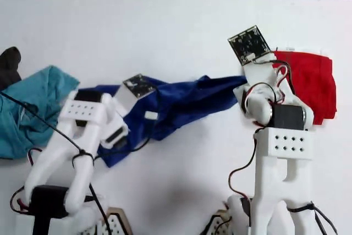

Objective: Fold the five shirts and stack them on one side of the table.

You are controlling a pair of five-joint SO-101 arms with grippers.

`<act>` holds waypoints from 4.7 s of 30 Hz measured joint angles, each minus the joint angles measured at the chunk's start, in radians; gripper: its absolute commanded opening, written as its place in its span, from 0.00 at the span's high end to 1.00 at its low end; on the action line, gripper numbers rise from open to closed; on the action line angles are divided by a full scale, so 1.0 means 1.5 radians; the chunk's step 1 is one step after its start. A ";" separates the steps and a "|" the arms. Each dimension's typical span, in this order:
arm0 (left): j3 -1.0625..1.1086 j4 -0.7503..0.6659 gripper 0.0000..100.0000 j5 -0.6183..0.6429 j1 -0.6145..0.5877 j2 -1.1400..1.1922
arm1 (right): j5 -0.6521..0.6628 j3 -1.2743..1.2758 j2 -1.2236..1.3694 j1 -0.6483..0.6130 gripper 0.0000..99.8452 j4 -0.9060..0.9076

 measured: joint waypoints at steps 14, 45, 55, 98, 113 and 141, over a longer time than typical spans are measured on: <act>0.080 -0.099 0.79 -0.042 -0.018 0.000 | 0.001 0.000 0.000 -0.001 0.98 0.000; -0.083 0.074 0.97 -0.065 -0.041 0.000 | 0.001 0.000 0.000 -0.001 0.98 -0.017; -0.439 0.320 0.97 -0.044 -0.042 0.000 | -0.029 -0.103 0.041 -0.002 0.98 -0.113; -1.089 0.399 0.97 0.043 -0.042 -0.180 | -0.110 -1.182 0.223 -0.002 0.98 0.272; -0.752 0.397 0.97 0.045 -0.064 -0.434 | -0.110 -1.283 0.159 -0.049 0.98 0.396; -0.581 0.271 0.97 0.044 -0.115 -0.364 | -0.146 -0.948 0.096 -0.059 0.98 0.271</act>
